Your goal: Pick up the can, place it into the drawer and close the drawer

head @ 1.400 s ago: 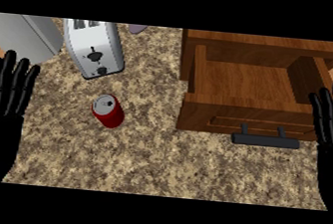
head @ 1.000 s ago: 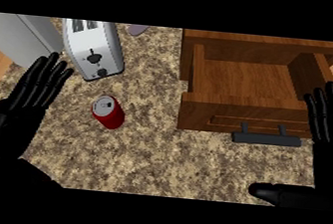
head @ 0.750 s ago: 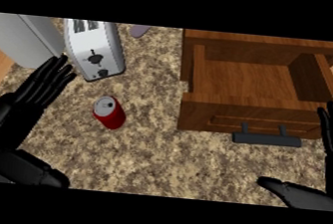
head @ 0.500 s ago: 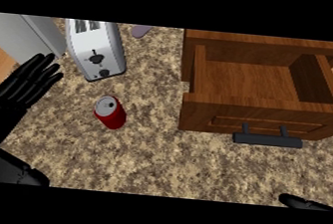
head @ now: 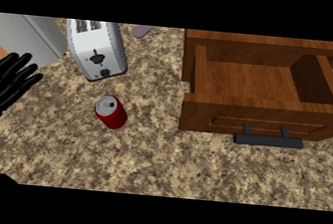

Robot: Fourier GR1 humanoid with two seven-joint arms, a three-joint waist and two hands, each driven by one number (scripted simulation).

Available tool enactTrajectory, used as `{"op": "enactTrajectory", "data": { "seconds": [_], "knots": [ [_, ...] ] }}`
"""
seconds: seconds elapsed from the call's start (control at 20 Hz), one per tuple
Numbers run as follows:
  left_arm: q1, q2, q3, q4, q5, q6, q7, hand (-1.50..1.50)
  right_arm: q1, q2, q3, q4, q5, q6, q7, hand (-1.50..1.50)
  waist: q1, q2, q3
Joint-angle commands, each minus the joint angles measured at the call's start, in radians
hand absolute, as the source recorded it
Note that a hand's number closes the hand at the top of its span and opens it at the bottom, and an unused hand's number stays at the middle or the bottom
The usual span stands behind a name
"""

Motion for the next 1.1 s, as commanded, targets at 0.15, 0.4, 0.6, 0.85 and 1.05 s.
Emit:
{"op": "enactTrajectory", "data": {
  "seconds": [0.15,0.4,0.6,0.85,1.05],
  "knots": [
    [-0.035,0.037,0.092,-0.020,0.184,0.057,0.173,-1.50,0.071,0.028,-0.045,0.016,-0.034,0.084,-0.079,-1.50,0.000,0.000,0.000],
    [-0.081,-0.024,0.024,0.020,0.176,0.128,0.217,-1.50,0.116,0.004,-0.118,-0.012,-0.099,0.151,-0.065,-1.50,-0.005,0.000,0.000],
    [-0.054,-0.081,-0.018,0.060,0.160,0.115,0.197,-1.50,0.101,-0.018,-0.167,-0.041,-0.138,0.149,-0.005,-1.50,-0.004,0.000,0.000],
    [-0.074,-0.106,-0.034,0.044,0.152,0.148,0.220,-1.50,0.134,0.000,-0.219,-0.042,-0.197,0.227,-0.011,-1.50,-0.002,0.000,0.000],
    [-0.145,-0.164,-0.092,0.194,0.031,0.171,0.142,-1.50,0.109,0.015,-0.228,-0.031,-0.176,0.215,0.003,-1.50,-0.004,0.001,0.000]
  ]
}}
